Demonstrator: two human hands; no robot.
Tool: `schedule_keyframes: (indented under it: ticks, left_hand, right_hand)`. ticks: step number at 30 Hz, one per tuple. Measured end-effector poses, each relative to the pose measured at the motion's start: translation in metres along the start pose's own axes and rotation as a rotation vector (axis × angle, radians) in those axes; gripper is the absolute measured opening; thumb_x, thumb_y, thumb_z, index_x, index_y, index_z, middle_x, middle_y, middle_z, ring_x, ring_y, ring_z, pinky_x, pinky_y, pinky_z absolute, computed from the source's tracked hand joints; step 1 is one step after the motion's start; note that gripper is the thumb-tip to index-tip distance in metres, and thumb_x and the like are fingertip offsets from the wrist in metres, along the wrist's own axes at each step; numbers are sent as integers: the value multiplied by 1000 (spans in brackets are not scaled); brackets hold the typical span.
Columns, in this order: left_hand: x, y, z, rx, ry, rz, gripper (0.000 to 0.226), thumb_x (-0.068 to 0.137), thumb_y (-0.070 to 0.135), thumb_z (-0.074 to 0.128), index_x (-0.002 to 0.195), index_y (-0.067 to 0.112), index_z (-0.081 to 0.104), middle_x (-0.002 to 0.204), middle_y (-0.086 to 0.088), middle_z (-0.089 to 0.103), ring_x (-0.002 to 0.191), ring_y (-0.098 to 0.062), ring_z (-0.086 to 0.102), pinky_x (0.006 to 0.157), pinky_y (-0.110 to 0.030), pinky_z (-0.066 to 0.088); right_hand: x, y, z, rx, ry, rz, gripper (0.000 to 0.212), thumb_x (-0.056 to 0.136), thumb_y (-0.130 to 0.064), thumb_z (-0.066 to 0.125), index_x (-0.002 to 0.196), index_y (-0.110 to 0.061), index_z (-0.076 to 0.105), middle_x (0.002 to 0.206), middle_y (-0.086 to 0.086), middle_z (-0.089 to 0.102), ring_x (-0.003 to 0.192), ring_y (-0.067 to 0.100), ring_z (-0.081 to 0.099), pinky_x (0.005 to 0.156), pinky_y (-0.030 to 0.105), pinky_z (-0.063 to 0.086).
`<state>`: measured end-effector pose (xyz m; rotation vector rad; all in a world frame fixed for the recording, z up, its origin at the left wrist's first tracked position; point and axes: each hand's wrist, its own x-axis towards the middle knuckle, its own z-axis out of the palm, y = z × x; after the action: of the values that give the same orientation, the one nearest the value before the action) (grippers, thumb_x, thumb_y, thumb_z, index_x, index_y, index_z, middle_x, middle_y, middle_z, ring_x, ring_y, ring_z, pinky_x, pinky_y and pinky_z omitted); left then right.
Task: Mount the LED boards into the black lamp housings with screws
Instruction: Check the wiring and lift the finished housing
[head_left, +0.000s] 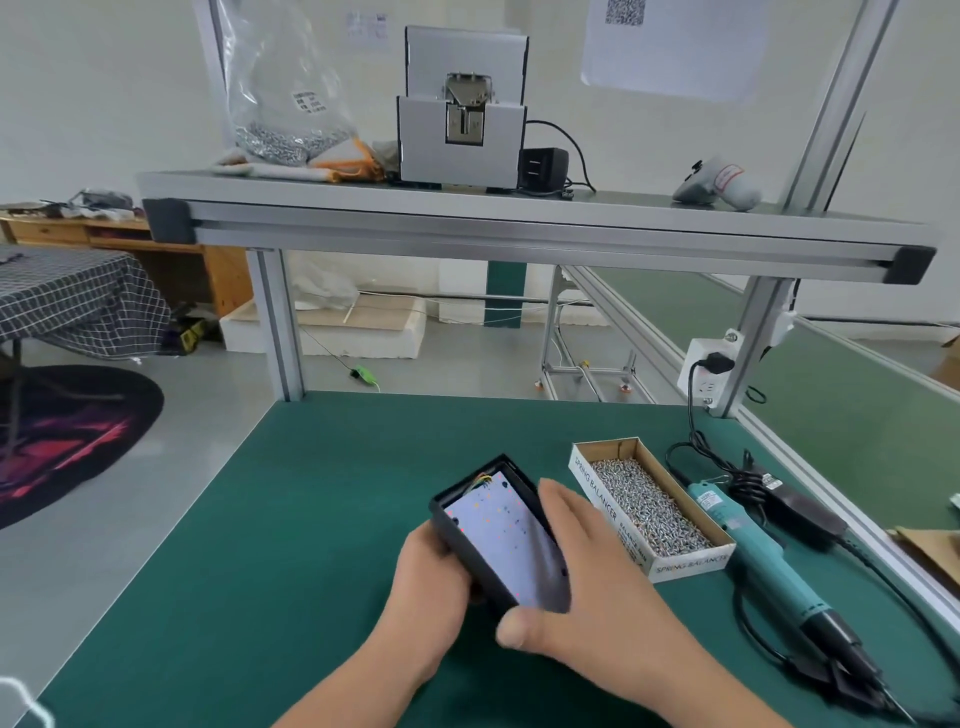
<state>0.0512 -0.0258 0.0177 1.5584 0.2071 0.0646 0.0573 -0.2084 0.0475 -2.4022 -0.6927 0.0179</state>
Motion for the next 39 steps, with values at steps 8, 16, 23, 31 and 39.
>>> schedule_keyframes:
  ticks: [8, 16, 23, 31, 39]
  left_hand:
    - [2, 7, -4, -135, -167, -44, 39, 98, -3, 41, 96, 10, 78, 87, -17, 77, 73, -25, 66, 66, -32, 58]
    - [15, -6, -2, -36, -1, 37, 32, 108, 19, 51, 86, 25, 73, 70, 3, 51, 56, -12, 39, 49, -25, 37]
    - [14, -2, 1, -2, 14, 51, 37, 107, 25, 57, 73, 31, 68, 66, 1, 40, 50, -14, 29, 43, -25, 26]
    - [16, -4, 4, 24, 29, 49, 26, 104, 35, 63, 83, 25, 75, 59, 4, 35, 47, -13, 26, 43, -23, 24]
    - [10, 6, 5, 52, 60, 26, 49, 71, 66, 64, 66, 25, 38, 71, -8, 24, 58, -22, 20, 56, -37, 15]
  right_hand:
    - [11, 0, 2, 160, 188, 28, 68, 76, -64, 68, 130, -50, 29, 121, -60, 38, 120, -30, 32, 90, 0, 34]
    - [15, 0, 0, 384, 218, -22, 30, 88, -36, 66, 116, -25, 65, 103, -10, 70, 94, 9, 64, 80, 22, 51]
    - [7, 4, -4, 372, 248, 30, 37, 81, -49, 66, 116, -60, 60, 118, -34, 64, 115, -7, 57, 87, 3, 43]
    - [3, 7, -8, 426, 265, 34, 37, 82, -47, 67, 117, -51, 59, 115, -31, 65, 111, -2, 58, 88, 12, 47]
    - [3, 8, -6, 477, 286, 41, 44, 80, -53, 68, 119, -71, 58, 125, -33, 65, 122, -2, 59, 100, 32, 49]
